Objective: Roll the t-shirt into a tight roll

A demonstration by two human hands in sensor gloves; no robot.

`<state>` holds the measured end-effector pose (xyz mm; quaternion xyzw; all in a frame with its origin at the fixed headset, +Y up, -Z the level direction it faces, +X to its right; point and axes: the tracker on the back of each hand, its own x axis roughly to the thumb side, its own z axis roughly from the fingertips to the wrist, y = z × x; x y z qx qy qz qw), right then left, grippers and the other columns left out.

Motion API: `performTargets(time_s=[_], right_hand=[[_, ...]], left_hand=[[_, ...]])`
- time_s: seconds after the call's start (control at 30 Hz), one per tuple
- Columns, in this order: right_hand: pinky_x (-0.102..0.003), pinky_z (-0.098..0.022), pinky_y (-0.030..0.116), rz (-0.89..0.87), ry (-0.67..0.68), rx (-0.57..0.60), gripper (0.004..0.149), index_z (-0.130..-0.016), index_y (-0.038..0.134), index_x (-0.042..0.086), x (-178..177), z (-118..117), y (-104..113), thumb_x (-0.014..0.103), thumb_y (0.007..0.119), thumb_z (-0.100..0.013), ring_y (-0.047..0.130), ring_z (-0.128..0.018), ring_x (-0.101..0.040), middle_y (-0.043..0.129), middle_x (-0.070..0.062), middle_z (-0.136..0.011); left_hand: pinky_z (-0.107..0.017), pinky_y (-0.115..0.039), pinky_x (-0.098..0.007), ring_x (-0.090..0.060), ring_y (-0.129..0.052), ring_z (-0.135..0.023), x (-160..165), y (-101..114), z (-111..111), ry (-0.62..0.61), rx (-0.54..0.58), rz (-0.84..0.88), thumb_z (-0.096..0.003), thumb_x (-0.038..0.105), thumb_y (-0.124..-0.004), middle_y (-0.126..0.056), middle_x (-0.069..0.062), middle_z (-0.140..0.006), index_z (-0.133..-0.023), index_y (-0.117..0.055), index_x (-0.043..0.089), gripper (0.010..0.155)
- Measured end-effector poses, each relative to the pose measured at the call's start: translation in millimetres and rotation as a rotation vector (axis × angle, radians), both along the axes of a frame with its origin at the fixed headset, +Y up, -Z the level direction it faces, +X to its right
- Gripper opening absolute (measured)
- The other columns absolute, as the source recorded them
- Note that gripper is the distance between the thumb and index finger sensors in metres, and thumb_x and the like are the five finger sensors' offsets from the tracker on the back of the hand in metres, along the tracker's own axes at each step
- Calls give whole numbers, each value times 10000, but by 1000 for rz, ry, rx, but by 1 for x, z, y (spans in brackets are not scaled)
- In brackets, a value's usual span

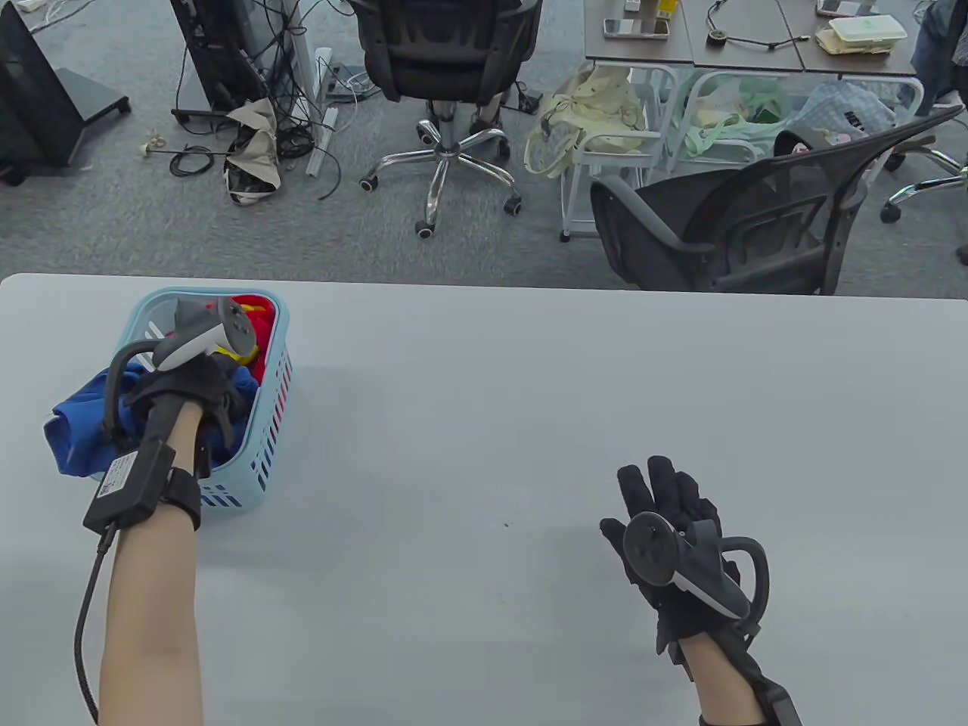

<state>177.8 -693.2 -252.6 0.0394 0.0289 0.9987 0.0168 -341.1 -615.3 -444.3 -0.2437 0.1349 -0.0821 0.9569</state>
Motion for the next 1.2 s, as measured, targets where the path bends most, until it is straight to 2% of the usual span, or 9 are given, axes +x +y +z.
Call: performTargets(time_s=[0.17,0.27,0.33,0.43,0.63,0.8,1.0,1.2], right_hand=[[-638,-757,433,5,-1,-8,701,-1228,256,207,0,-2,-3,568,474,-668,325,-1156,-498,233,-190,-1266],[-661,-766,319,27,-8,-13,719,-1228,191,199,0,-3,-6,563,465,-671,106,-1140,-517,76,-200,-1250],[-672,-760,233,22,-9,-16,731,-1223,132,200,1,-3,-7,563,454,-675,1,-1116,-515,-9,-200,-1230],[-677,-736,121,12,-7,-18,765,-1200,7,197,2,-3,-8,563,432,-681,-135,-1064,-506,-137,-194,-1182],[-667,-702,22,13,-5,-44,818,-1149,-118,195,4,-5,-12,572,442,-686,-259,-990,-487,-268,-176,-1102],[-668,-701,26,11,-25,-79,821,-1143,-122,193,9,-9,-18,563,453,-689,-254,-990,-486,-269,-175,-1098],[-669,-702,36,5,-34,-83,815,-1142,-121,190,11,-9,-19,562,444,-689,-246,-992,-492,-265,-180,-1099],[-667,-704,44,2,-44,-77,816,-1148,-108,190,13,-9,-19,568,450,-686,-237,-993,-495,-255,-185,-1103]], left_hand=[[-368,-907,-227,-65,-1039,-467,14,33,17,-29,235,-70,-525,563,-746,-964,35,-801,-955,-703,351,481],[-370,-899,-223,-56,-1025,-459,23,56,28,-15,381,-111,-524,572,-736,-956,45,-786,-947,-697,358,475],[-362,-896,-223,-52,-1020,-444,29,72,37,-4,501,-124,-519,574,-735,-957,46,-768,-938,-704,358,472],[-359,-894,-222,-50,-1016,-440,38,97,50,-16,614,-140,-519,575,-732,-953,45,-764,-937,-702,358,472],[-364,-891,-223,-64,-1011,-441,58,135,69,-55,756,-145,-528,568,-723,-949,44,-763,-939,-697,357,463],[-358,-891,-218,-47,-1006,-426,77,170,85,-99,877,-131,-521,577,-725,-951,51,-746,-932,-700,361,465],[-356,-889,-215,-43,-1002,-421,105,213,116,-194,1024,-70,-522,581,-723,-950,51,-742,-933,-700,358,469],[-355,-891,-216,-42,-1005,-417,139,239,142,-318,1120,-15,-518,584,-726,-954,55,-737,-929,-708,360,468]])
